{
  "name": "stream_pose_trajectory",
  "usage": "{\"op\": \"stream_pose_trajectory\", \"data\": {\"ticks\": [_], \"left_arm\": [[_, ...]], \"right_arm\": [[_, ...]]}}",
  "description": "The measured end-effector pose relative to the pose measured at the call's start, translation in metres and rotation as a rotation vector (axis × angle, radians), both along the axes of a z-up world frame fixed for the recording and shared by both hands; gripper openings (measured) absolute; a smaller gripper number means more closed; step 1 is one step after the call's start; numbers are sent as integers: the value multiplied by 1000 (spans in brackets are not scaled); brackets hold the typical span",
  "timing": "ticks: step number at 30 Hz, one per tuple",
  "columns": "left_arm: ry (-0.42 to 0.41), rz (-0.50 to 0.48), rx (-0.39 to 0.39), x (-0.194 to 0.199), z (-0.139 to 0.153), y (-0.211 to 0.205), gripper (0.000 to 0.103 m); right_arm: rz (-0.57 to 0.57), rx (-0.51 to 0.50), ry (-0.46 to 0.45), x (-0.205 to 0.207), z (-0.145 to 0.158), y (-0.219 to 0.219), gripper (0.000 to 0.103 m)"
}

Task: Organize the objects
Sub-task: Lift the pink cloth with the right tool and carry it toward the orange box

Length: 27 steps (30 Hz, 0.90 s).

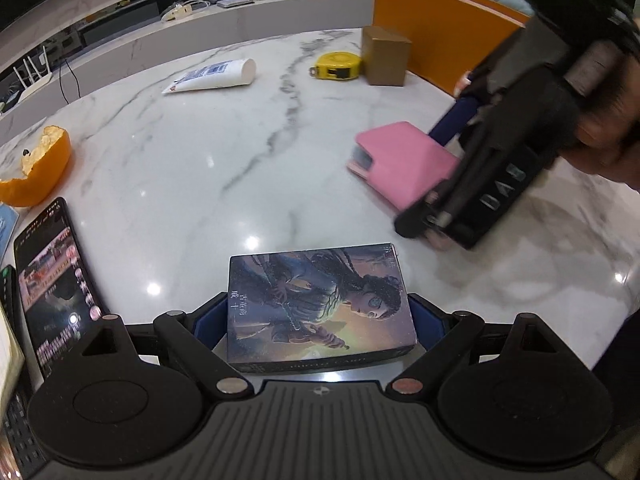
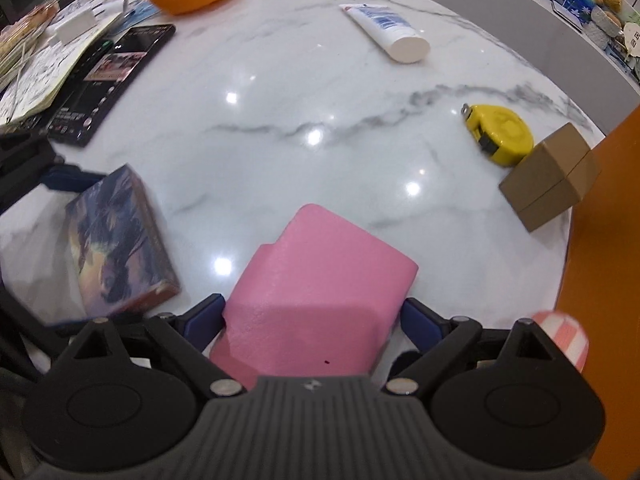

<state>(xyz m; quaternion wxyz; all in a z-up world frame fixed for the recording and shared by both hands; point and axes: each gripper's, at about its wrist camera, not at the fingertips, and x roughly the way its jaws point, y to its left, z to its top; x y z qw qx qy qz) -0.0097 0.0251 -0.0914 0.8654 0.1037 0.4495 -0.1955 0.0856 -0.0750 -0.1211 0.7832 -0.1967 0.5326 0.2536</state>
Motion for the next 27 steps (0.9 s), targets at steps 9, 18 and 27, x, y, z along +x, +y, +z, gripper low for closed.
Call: {"op": "stream_pose_trajectory", "data": {"ticks": [9,18,27], "left_arm": [[-21,-1,-9,5,-5,-3,103],[-15,15,-6,9,-2,-6,103],[-8,26,18,10,1,-11,103]], "right_arm": [[-73,-13,32,0,-3,7,100],[-62,7,24,-1,-3,8,98],[-55,-12,-16,-1,6,8,85]]}}
